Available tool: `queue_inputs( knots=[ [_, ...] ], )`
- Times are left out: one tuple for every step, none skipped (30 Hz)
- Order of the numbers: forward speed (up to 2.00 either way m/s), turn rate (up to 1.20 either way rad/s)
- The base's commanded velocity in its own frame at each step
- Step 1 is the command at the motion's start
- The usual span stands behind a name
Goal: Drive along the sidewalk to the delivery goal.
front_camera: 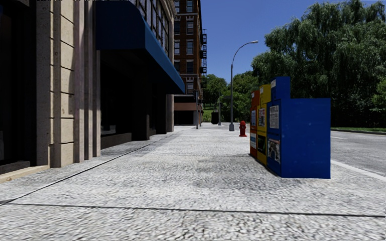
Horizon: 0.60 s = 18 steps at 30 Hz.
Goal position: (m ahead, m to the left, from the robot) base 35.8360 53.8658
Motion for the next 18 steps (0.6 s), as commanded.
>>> queue_inputs(
  knots=[
    [2.0,0.0],
    [2.0,0.0],
    [2.0,0.0],
    [2.0,0.0],
    [2.0,0.0],
    [2.0,0.0],
    [2.0,0.0],
    [2.0,0.0],
    [2.0,0.0],
    [2.0,0.0],
    [2.0,0.0],
    [2.0,0.0],
    [2.0,0.0],
    [2.0,0.0],
    [2.0,0.0],
    [2.0,0.0],
    [2.0,0.0],
    [2.0,0.0]
  ],
)
